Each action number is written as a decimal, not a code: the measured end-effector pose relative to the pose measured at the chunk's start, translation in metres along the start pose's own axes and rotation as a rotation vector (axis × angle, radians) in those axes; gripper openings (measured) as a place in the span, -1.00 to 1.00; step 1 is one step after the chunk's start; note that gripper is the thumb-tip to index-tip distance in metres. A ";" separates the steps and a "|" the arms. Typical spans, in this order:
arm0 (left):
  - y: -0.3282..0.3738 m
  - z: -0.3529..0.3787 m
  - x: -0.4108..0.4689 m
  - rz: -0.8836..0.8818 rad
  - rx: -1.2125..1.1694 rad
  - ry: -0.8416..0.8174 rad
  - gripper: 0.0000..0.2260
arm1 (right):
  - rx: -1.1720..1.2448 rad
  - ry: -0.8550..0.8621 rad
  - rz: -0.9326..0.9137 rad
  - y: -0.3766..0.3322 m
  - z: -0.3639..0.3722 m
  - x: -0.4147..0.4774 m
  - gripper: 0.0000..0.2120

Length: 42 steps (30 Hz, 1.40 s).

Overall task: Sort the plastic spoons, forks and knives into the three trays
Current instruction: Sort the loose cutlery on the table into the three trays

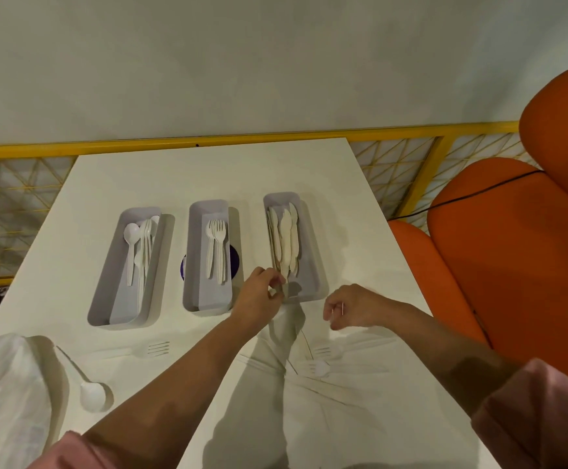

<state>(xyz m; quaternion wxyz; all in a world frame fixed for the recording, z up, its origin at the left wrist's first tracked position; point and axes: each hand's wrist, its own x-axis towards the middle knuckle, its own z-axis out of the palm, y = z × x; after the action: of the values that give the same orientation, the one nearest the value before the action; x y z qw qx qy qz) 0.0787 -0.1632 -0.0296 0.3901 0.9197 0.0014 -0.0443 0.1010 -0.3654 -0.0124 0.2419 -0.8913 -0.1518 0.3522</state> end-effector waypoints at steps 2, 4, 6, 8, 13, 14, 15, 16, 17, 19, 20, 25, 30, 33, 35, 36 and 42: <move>-0.001 0.005 -0.008 0.008 0.011 -0.049 -0.87 | -0.070 -0.014 -0.002 0.009 0.011 -0.005 -0.78; 0.000 0.011 -0.016 0.032 0.028 -0.116 -0.87 | -0.116 -0.016 -0.019 0.015 0.020 -0.010 -0.72; 0.000 0.017 -0.022 0.049 0.034 -0.193 -0.88 | -0.134 -0.004 -0.021 0.018 0.026 -0.013 -0.70; 0.001 0.022 -0.029 0.058 0.069 -0.275 -0.87 | -0.147 0.026 -0.022 0.020 0.031 -0.016 -0.71; 0.001 0.033 -0.043 0.073 0.179 -0.431 -0.73 | -0.199 0.078 -0.037 0.023 0.041 -0.018 -0.78; 0.002 0.035 -0.046 0.069 0.195 -0.443 -0.71 | -0.199 0.077 -0.034 0.024 0.042 -0.018 -0.79; 0.002 0.036 -0.049 0.070 0.220 -0.458 -0.70 | -0.200 0.078 -0.033 0.024 0.043 -0.018 -0.79; 0.003 0.038 -0.052 0.083 0.247 -0.469 -0.69 | -0.199 0.080 -0.035 0.025 0.043 -0.018 -0.80; 0.002 0.039 -0.054 0.096 0.272 -0.486 -0.69 | -0.196 0.083 -0.038 0.026 0.043 -0.018 -0.81; 0.001 0.042 -0.056 0.137 0.308 -0.504 -0.73 | -0.169 0.093 -0.041 0.026 0.041 -0.019 -0.82; 0.001 0.043 -0.056 0.144 0.314 -0.496 -0.77 | -0.133 0.099 -0.038 0.026 0.040 -0.019 -0.83; 0.000 0.045 -0.055 0.115 0.344 -0.421 -0.85 | 0.080 0.084 -0.029 0.026 0.037 -0.018 -0.92; -0.002 0.046 -0.052 0.095 0.340 -0.417 -0.79 | 0.173 0.022 -0.031 0.020 0.036 -0.019 -0.77; 0.000 0.049 -0.055 0.089 0.341 -0.438 -0.72 | 0.181 -0.004 -0.030 0.019 0.035 -0.021 -0.76; 0.000 0.051 -0.056 0.102 0.373 -0.442 -0.75 | 0.179 -0.023 -0.031 0.018 0.034 -0.023 -0.77; 0.001 0.051 -0.056 0.098 0.364 -0.441 -0.77 | 0.182 -0.036 -0.033 0.018 0.033 -0.024 -0.79; 0.002 0.038 -0.047 -0.050 0.009 -0.351 -0.93 | 0.192 -0.127 -0.061 0.012 0.031 -0.024 -0.95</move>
<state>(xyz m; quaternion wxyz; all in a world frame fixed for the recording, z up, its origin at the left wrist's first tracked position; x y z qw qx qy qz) 0.0286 -0.1907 -0.0505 0.3789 0.8992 -0.0439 -0.2141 0.0636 -0.3760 -0.0247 0.3269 -0.8349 -0.1592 0.4132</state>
